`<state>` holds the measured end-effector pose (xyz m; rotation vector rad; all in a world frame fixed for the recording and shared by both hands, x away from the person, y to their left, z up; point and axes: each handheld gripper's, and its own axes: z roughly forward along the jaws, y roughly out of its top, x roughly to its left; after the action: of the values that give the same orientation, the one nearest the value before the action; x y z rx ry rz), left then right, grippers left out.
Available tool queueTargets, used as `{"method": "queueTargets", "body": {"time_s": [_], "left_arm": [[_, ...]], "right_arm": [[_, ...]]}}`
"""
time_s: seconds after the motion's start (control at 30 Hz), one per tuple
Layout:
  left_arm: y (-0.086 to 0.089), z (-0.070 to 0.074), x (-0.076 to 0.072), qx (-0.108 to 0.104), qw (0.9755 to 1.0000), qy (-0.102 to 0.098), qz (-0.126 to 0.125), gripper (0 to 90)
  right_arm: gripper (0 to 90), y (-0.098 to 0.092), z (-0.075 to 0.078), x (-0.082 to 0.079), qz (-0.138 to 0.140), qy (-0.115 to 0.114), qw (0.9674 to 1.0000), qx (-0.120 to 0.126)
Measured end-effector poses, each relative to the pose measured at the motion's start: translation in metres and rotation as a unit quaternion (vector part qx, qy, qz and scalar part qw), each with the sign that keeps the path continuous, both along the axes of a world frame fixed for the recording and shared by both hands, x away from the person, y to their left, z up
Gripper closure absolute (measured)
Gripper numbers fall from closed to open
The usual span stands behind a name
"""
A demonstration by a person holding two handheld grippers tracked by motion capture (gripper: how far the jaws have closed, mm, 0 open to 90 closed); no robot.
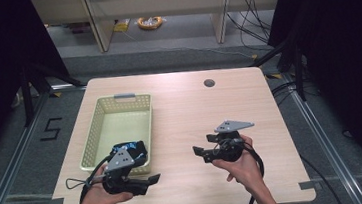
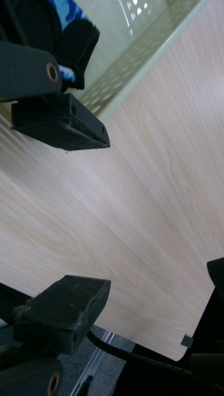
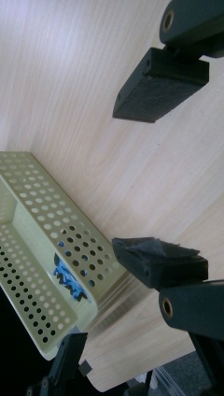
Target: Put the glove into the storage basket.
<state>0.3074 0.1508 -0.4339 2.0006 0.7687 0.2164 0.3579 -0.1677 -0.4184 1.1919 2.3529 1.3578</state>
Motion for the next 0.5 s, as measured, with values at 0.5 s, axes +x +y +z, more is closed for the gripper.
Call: {"method": "queueTargets", "body": {"time_s": [0.5], "left_arm": [[-0.013,-0.023,-0.020,-0.006,0.9997,0.012,-0.019,19.8]], "right_arm": [[20.6,-0.015,-0.014,-0.026,-0.001,0.001,0.9998,0.020]]}}
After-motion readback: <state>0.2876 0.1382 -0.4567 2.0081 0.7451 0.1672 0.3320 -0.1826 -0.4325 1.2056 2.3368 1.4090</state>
